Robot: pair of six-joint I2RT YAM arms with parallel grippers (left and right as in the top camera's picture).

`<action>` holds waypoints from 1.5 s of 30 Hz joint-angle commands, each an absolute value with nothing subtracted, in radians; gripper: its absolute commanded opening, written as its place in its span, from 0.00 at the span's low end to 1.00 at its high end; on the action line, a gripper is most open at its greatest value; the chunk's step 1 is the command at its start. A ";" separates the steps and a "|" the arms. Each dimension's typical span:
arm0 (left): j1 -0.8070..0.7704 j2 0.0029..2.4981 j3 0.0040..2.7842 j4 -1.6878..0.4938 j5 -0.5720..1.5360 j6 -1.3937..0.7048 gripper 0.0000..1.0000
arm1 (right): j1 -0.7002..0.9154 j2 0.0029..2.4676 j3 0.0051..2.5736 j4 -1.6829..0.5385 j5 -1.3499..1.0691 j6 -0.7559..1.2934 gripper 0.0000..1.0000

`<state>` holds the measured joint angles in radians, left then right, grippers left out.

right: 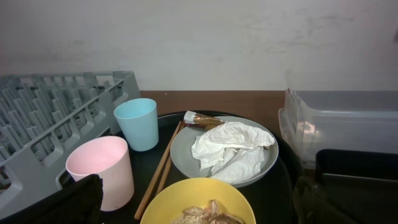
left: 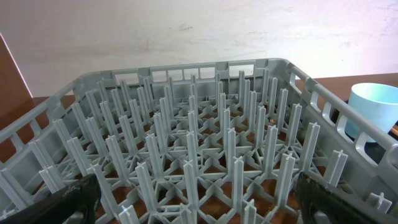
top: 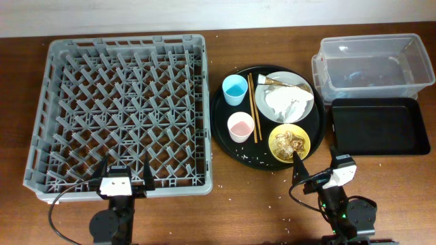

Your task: Sort waste into correct bins and load items into the dishwasher rack

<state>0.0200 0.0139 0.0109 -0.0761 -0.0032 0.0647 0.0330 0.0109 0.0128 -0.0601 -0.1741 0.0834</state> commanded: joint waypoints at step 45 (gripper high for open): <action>0.021 0.013 0.009 -0.084 0.001 0.084 0.99 | 0.053 0.004 0.197 -0.011 -0.184 0.093 0.98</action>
